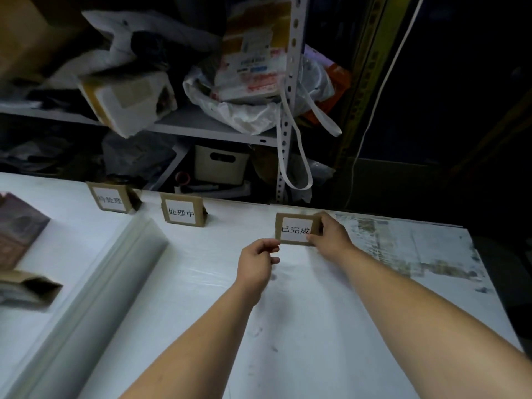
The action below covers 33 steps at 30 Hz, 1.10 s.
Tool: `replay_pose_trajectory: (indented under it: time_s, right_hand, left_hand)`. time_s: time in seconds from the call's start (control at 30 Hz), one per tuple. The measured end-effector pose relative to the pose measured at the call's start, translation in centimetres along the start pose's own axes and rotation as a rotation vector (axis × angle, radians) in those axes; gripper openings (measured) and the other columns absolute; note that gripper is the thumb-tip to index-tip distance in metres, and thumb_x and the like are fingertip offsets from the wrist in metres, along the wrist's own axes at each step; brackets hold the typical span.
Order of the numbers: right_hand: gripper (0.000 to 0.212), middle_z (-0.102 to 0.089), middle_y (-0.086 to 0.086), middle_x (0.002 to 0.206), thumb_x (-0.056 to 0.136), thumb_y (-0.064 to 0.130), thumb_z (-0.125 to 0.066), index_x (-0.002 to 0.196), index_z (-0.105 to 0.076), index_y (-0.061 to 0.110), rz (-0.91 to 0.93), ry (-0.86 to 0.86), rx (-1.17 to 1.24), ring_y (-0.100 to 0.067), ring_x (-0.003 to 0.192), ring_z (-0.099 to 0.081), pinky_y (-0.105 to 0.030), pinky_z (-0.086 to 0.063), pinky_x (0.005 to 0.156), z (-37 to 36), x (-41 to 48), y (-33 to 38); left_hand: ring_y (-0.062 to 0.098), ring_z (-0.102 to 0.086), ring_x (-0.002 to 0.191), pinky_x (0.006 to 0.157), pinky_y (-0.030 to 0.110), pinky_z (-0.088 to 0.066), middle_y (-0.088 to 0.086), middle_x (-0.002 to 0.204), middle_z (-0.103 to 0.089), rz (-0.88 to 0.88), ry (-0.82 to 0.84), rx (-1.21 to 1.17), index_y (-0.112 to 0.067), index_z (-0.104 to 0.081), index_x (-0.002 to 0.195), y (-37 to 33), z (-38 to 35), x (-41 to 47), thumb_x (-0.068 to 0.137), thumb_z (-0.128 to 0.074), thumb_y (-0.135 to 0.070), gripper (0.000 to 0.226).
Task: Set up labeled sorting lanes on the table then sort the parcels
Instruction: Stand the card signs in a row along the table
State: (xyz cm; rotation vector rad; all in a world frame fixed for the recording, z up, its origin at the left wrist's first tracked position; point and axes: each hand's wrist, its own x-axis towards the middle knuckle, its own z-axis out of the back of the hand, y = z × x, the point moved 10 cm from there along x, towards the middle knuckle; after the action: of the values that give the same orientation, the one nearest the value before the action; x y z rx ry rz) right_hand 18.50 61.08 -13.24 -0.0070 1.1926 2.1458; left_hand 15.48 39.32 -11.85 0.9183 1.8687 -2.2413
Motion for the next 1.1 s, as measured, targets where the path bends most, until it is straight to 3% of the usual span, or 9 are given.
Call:
replay_pose_trajectory:
  time_s: [0.07, 0.2, 0.3, 0.5, 0.67, 0.8, 0.97, 1.03, 1.1]
  right_hand:
    - [0.049, -0.066, 0.001, 0.114, 0.085, 0.0, -0.076, 0.121, -0.053, 0.024, -0.02, 0.015, 0.006, -0.023, 0.116, -0.064, -0.027, -0.049, 0.091, 0.1, -0.2, -0.8]
    - [0.094, -0.056, -0.007, 0.144, 0.079, 0.007, -0.085, 0.155, -0.031, 0.02, -0.036, 0.02, -0.023, -0.024, 0.135, -0.053, -0.031, -0.046, 0.101, 1.2, -1.0, -0.7]
    - [0.102, -0.047, -0.008, 0.153, 0.079, 0.013, -0.087, 0.159, -0.025, 0.021, 0.004, 0.007, -0.127, -0.027, 0.14, -0.047, -0.039, -0.044, 0.11, 2.5, -2.1, 1.4]
    - [0.079, -0.046, -0.002, 0.151, 0.085, 0.02, -0.08, 0.151, -0.038, 0.029, 0.17, -0.077, -0.311, -0.025, 0.133, -0.052, -0.04, -0.052, 0.101, 4.9, -6.5, 8.9]
    - [0.06, -0.056, 0.006, 0.142, 0.086, 0.019, -0.072, 0.141, -0.05, 0.03, 0.394, -0.03, -0.302, -0.019, 0.127, -0.056, -0.042, -0.054, 0.098, 1.0, -11.7, 17.6]
    - [0.051, -0.063, 0.006, 0.128, 0.085, 0.021, -0.073, 0.132, -0.057, 0.026, 0.557, 0.054, -0.213, -0.018, 0.117, -0.061, -0.037, -0.052, 0.095, -5.8, -16.8, 25.2]
    - [0.046, -0.066, 0.004, 0.118, 0.083, 0.021, -0.074, 0.128, -0.06, 0.023, 0.682, 0.24, -0.181, -0.017, 0.111, -0.063, -0.033, -0.051, 0.093, -17.2, -22.5, 32.7]
    - [0.046, -0.065, 0.002, 0.12, 0.086, 0.022, -0.075, 0.129, -0.06, 0.021, 0.692, 0.323, -0.204, -0.017, 0.113, -0.062, -0.031, -0.05, 0.093, -22.0, -24.2, 35.1]
    - [0.051, -0.063, 0.001, 0.127, 0.087, 0.024, -0.073, 0.134, -0.057, 0.021, 0.717, 0.395, -0.296, -0.018, 0.117, -0.06, -0.032, -0.05, 0.095, -27.3, -25.7, 37.2]
  left_hand:
    - [0.016, -0.062, 0.08, 0.046, 0.014, -0.044, 0.002, 0.103, -0.065, 0.003, 0.0, 0.012, -0.019, -0.07, 0.101, 0.4, 0.1, 0.1, 0.092, -0.03, 0.008, 0.049]
    - [0.017, -0.062, 0.082, 0.048, 0.016, -0.046, 0.002, 0.106, -0.067, 0.006, -0.002, 0.009, -0.021, -0.069, 0.107, 0.7, 0.2, -0.3, 0.094, -0.033, 0.006, 0.046]
    - [0.017, -0.063, 0.085, 0.056, 0.021, -0.046, 0.0, 0.106, -0.068, -0.012, -0.011, -0.002, -0.022, -0.068, 0.111, -0.4, 0.4, -1.3, 0.096, -0.037, 0.002, 0.042]
    - [0.016, -0.064, 0.085, 0.063, 0.022, -0.043, -0.004, 0.101, -0.068, -0.101, -0.044, -0.029, -0.018, -0.066, 0.116, -5.3, 1.9, -4.9, 0.098, -0.042, -0.001, 0.035]
    - [0.011, -0.067, 0.081, 0.063, 0.019, -0.045, -0.005, 0.098, -0.069, -0.248, -0.236, 0.099, -0.021, -0.068, 0.109, -8.7, 9.3, -10.7, 0.091, -0.044, 0.0, 0.036]
    - [0.01, -0.069, 0.076, 0.068, 0.018, -0.051, -0.002, 0.094, -0.071, -0.285, -0.377, 0.105, -0.025, -0.068, 0.098, -9.9, 17.9, -15.3, 0.087, -0.047, -0.001, 0.034]
    - [0.024, -0.07, 0.094, 0.091, 0.04, -0.056, -0.002, 0.099, -0.072, -0.193, -0.522, 0.21, -0.031, -0.066, 0.096, -6.4, 30.5, -18.3, 0.086, -0.051, -0.008, 0.029]
    - [0.023, -0.069, 0.097, 0.09, 0.037, -0.056, -0.001, 0.106, -0.072, -0.122, -0.565, 0.202, -0.03, -0.067, 0.1, -3.8, 35.5, -19.3, 0.089, -0.05, -0.009, 0.029]
    - [0.022, -0.069, 0.092, 0.079, 0.029, -0.054, -0.005, 0.101, -0.071, -0.078, -0.625, 0.146, -0.027, -0.068, 0.103, -1.7, 40.0, -19.9, 0.09, -0.048, -0.008, 0.031]
